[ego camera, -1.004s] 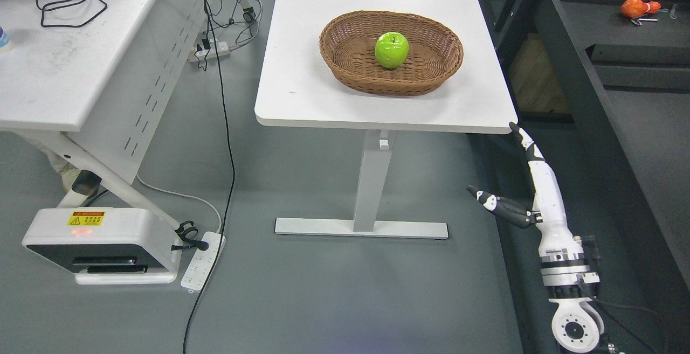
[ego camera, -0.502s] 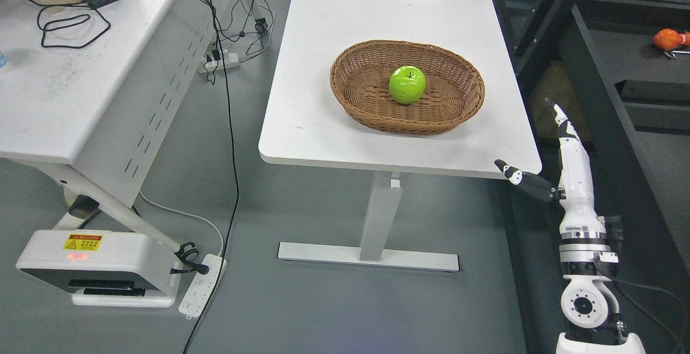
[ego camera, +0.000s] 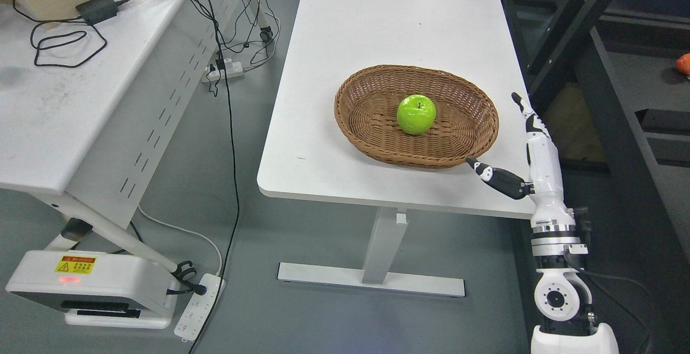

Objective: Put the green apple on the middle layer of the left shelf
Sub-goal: 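Lower the right hand into the basket beside the green apple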

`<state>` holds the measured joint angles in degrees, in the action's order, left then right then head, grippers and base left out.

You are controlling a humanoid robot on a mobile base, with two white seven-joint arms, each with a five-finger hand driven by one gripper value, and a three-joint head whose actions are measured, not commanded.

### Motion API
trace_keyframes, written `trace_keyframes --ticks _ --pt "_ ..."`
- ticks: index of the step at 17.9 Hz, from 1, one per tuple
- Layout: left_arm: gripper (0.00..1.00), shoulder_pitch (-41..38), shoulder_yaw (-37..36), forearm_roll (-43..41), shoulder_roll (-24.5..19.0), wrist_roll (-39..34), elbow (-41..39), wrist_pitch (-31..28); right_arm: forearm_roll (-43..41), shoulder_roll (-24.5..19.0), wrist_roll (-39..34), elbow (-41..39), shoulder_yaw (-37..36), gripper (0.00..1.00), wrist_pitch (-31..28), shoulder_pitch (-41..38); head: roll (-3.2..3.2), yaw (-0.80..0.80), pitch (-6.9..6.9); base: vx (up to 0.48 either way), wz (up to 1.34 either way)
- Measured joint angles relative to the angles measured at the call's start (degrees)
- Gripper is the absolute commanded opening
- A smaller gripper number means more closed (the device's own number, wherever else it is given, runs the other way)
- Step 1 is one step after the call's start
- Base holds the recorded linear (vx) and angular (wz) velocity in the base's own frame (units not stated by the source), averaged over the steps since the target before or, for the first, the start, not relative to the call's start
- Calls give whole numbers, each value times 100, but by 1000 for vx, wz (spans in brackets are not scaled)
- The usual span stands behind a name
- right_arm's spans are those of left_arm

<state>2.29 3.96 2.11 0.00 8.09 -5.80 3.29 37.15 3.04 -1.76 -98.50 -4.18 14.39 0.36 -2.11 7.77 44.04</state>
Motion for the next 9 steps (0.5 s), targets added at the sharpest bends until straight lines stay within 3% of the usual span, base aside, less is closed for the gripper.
trace_keyframes --ticks 9 --pt "100 0 0 0 0 0 0 -7 449 -189 -540 487 527 99 -105 682 0 0 0 117 5"
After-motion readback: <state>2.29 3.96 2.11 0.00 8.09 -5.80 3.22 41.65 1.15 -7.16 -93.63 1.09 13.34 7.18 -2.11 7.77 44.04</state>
